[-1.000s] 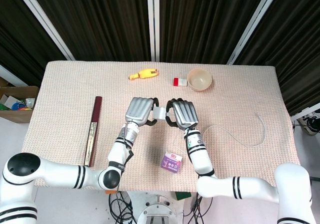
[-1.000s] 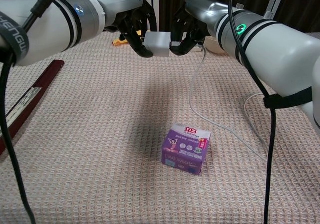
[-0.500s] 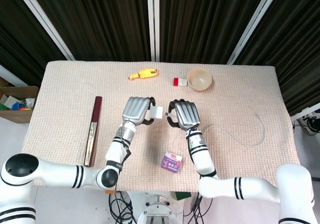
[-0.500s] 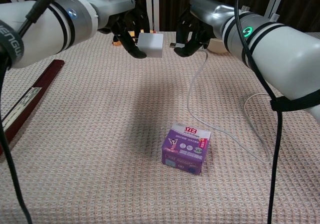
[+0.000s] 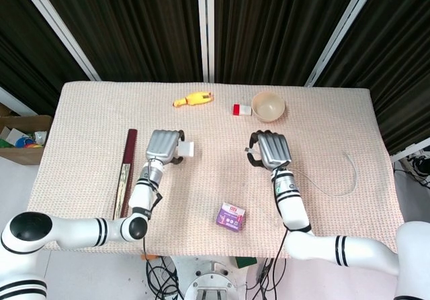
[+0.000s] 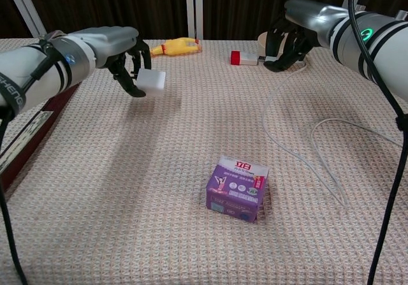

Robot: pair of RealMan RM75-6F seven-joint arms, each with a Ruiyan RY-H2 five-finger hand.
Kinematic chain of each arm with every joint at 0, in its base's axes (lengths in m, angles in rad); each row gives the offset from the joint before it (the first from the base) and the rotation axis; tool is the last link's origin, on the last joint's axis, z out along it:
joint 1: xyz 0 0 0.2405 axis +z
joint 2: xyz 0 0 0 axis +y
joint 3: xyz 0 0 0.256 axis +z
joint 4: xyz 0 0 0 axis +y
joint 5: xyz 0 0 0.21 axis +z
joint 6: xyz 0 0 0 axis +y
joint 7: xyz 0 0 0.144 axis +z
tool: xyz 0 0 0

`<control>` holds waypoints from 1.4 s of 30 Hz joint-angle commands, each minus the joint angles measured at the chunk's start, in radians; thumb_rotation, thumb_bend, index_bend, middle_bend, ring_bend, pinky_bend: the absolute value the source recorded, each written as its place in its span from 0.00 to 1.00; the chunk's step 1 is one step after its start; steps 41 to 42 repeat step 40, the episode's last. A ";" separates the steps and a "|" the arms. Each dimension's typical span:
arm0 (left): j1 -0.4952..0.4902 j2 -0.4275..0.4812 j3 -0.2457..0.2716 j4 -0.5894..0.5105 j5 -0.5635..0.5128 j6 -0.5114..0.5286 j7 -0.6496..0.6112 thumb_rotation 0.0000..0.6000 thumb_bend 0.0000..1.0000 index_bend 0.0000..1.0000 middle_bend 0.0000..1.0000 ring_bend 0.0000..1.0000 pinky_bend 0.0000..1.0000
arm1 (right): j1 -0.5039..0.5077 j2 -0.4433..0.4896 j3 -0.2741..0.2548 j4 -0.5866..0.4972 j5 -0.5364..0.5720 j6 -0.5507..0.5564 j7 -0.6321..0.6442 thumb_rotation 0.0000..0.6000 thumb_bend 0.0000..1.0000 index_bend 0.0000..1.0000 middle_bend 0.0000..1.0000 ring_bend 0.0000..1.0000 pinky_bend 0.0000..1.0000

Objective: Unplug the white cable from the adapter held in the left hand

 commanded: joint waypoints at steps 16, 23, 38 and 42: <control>0.166 0.162 0.066 -0.124 0.270 0.085 -0.137 1.00 0.22 0.27 0.25 0.21 0.37 | -0.029 0.107 -0.016 0.033 -0.137 -0.049 0.134 1.00 0.32 0.13 0.21 0.10 0.31; 0.341 0.394 0.157 -0.286 0.447 0.250 -0.238 1.00 0.22 0.30 0.27 0.21 0.32 | -0.207 0.401 -0.171 -0.103 -0.450 -0.024 0.316 1.00 0.33 0.15 0.15 0.02 0.11; 0.775 0.680 0.384 -0.314 0.776 0.579 -0.570 1.00 0.18 0.29 0.26 0.21 0.20 | -0.662 0.590 -0.385 0.107 -0.883 0.443 0.926 1.00 0.34 0.09 0.11 0.00 0.04; 0.824 0.675 0.395 -0.295 0.789 0.611 -0.578 1.00 0.18 0.29 0.26 0.21 0.20 | -0.694 0.579 -0.400 0.138 -0.897 0.465 0.963 1.00 0.35 0.09 0.11 0.00 0.04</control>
